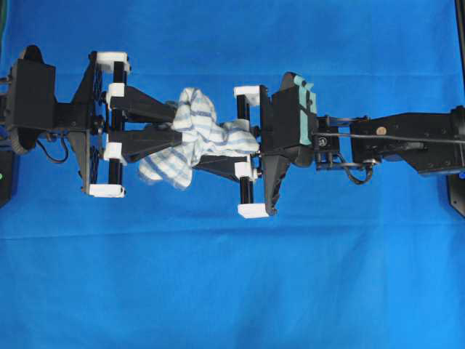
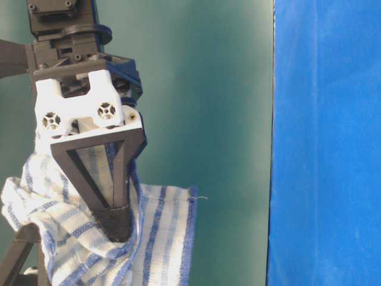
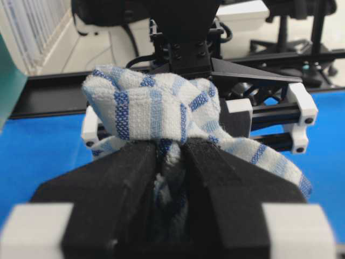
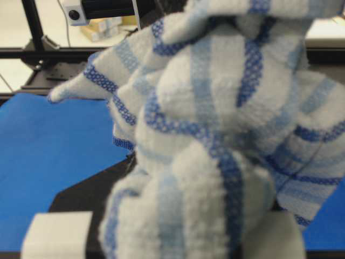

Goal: Hand over the towel.
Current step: 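Open the left gripper and withdraw it leftward, releasing the towel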

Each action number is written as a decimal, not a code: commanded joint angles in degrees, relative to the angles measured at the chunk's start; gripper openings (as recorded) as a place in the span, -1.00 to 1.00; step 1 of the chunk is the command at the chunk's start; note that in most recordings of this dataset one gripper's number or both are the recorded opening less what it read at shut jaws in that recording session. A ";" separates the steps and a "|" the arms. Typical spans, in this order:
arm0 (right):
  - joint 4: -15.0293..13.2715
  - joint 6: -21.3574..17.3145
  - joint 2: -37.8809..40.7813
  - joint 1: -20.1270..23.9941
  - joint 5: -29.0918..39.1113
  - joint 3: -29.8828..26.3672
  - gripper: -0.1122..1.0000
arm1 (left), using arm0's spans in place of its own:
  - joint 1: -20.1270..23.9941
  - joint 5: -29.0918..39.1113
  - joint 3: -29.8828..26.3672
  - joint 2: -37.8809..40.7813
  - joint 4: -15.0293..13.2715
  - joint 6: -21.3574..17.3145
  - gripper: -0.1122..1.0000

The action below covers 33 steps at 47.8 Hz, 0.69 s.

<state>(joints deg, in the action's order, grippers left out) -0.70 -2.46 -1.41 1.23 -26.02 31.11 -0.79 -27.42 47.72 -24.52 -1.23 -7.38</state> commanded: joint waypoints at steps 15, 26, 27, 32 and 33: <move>0.00 -0.18 -3.34 0.00 0.18 0.88 -0.73 | -0.18 0.09 3.78 -7.47 -0.09 1.23 0.86; 0.00 -0.26 -4.92 0.00 0.18 2.55 -0.73 | -0.18 7.03 7.47 -17.31 -0.18 1.58 0.85; 0.00 -0.18 -5.01 0.00 0.18 2.72 -0.73 | -0.18 7.73 7.73 -18.11 -0.18 1.58 0.85; 0.00 -0.26 -5.27 -0.09 0.18 3.08 -0.73 | -0.18 10.37 8.44 -21.18 -0.18 1.58 0.85; 0.00 -0.18 -5.36 -0.09 0.26 3.08 -0.73 | -0.18 10.90 8.61 -21.71 -0.18 1.58 0.85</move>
<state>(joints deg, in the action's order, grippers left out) -0.70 -2.64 -5.01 1.23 -25.58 34.72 -0.79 -17.84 56.69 -44.56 -1.32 -5.89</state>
